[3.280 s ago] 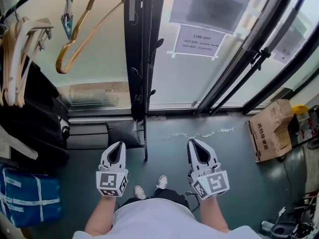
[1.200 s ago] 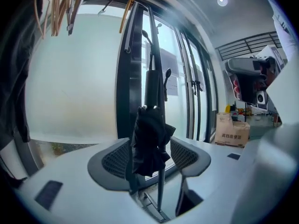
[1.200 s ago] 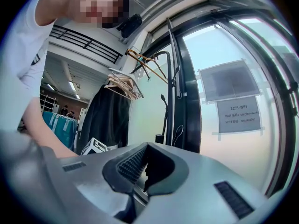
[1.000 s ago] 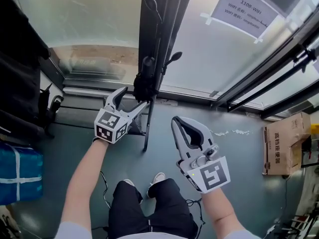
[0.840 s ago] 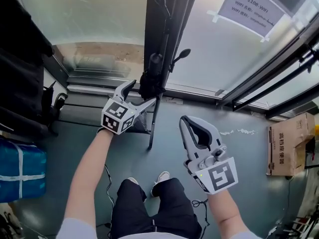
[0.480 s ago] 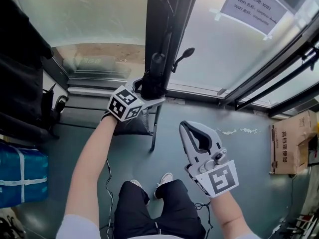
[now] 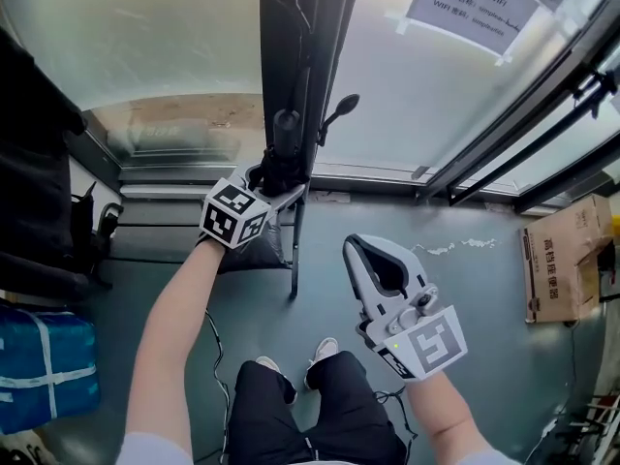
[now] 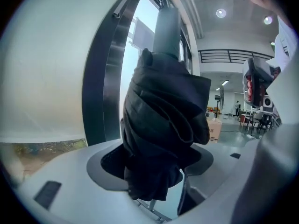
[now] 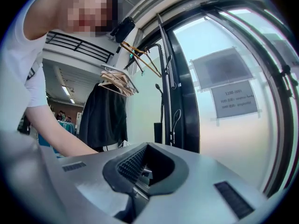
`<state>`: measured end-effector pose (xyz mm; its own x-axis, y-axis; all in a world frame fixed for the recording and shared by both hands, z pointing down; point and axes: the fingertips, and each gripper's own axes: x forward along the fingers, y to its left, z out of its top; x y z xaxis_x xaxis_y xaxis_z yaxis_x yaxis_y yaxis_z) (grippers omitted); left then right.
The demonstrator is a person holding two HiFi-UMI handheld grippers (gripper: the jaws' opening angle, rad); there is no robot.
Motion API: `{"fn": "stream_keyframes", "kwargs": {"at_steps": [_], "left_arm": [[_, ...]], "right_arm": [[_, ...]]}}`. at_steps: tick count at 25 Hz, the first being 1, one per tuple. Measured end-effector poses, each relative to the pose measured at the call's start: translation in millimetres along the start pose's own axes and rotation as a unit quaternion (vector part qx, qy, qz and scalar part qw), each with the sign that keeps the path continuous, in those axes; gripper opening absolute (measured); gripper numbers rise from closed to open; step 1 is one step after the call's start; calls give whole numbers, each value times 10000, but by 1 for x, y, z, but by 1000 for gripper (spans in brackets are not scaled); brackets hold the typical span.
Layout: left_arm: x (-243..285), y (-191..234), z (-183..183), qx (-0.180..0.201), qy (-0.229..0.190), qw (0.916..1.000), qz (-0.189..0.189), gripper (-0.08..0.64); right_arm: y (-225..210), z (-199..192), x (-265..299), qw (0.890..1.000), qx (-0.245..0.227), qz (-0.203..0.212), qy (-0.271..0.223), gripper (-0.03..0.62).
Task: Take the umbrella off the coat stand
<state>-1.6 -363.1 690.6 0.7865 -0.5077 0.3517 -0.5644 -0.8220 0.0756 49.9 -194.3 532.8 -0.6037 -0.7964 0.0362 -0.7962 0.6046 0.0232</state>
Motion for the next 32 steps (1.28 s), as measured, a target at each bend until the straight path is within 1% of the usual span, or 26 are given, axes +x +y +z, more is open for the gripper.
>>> {"fn": "stream_keyframes", "kwargs": {"at_steps": [2, 4, 5, 8, 10, 14, 16, 24, 32], "left_arm": [[-1, -1, -1, -78, 194, 9997, 145, 301], [-6, -2, -2, -147, 332, 9987, 369, 262], [-10, -3, -3, -145, 371, 9980, 492, 256], [-23, -1, -4, -61, 395, 9954, 870, 252], [-30, -1, -4, -56, 361, 9938, 1050, 252], [-39, -4, -5, -288, 322, 9920, 1190, 252], [-42, -5, -1, -324, 296, 9914, 1232, 252], [-60, -2, 33, -517, 68, 9877, 1476, 250], [-79, -8, 59, -658, 116, 9870, 1460, 249]], "right_arm": [[8, 6, 6, 9999, 48, 109, -25, 17], [14, 14, 9, 9998, 30, 203, -41, 17], [16, 17, 9, 9997, 30, 234, -45, 17], [17, 23, 9, 9996, 121, 244, -50, 17], [16, 26, 9, 9995, 199, 231, -49, 17], [18, 31, 10, 9993, 279, 260, -63, 17], [16, 33, 7, 9992, 314, 233, -60, 17], [9, 54, -4, 9989, 425, 178, -41, 17], [9, 85, -8, 9983, 552, 166, -66, 17]]}}
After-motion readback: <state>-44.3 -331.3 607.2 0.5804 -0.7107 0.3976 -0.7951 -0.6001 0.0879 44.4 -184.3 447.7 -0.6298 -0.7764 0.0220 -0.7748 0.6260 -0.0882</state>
